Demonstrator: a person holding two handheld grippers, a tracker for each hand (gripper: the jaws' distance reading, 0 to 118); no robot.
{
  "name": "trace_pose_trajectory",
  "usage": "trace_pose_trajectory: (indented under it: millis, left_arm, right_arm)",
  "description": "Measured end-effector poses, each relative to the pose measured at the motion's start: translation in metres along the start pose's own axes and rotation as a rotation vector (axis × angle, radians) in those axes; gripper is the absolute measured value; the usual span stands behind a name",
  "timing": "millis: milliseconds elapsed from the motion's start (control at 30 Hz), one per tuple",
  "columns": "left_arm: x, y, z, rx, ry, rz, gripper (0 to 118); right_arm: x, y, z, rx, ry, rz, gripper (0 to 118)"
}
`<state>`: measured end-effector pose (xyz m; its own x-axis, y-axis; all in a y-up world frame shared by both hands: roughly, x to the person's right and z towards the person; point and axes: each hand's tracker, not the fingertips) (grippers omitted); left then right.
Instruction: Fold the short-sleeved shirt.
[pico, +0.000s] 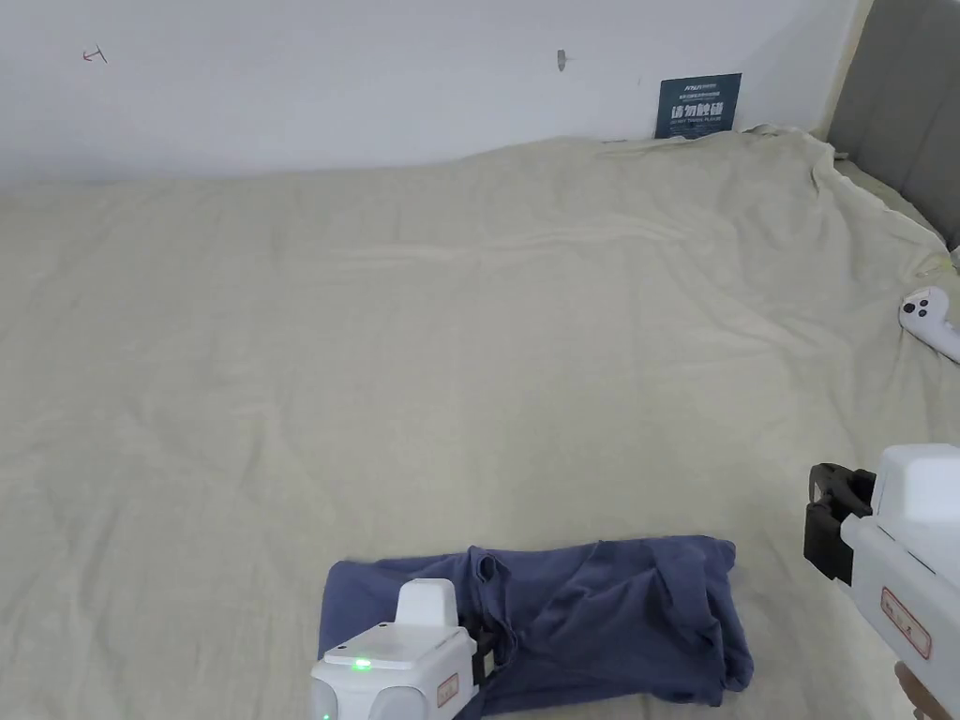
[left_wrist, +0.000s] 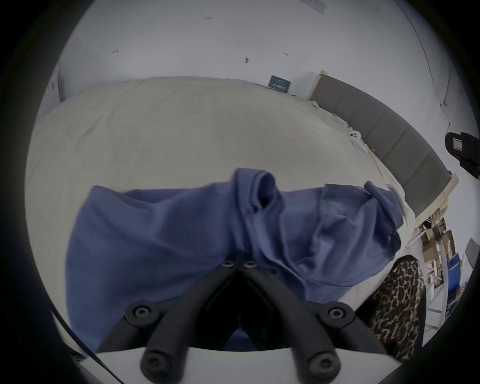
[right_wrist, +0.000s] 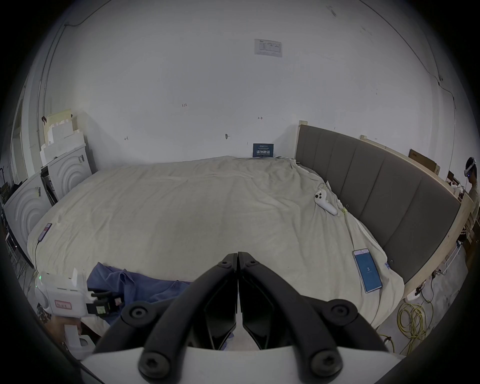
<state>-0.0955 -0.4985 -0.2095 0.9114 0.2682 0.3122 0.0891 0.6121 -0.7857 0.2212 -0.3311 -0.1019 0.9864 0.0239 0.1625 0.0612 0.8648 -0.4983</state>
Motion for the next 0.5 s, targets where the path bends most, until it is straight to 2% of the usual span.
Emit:
trace_pose_trajectory:
  millis: [133, 500]
  left_arm:
    - [0.012, 0.000, -0.003, 0.002, 0.028, -0.031, 0]
    - [0.002, 0.029, 0.034, 0.014, -0.097, 0.011, 0]
  right_arm:
    - [0.001, 0.000, 0.000, 0.002, -0.003, -0.004, 0]
    - [-0.003, 0.001, 0.000, 0.002, 0.008, 0.001, 0]
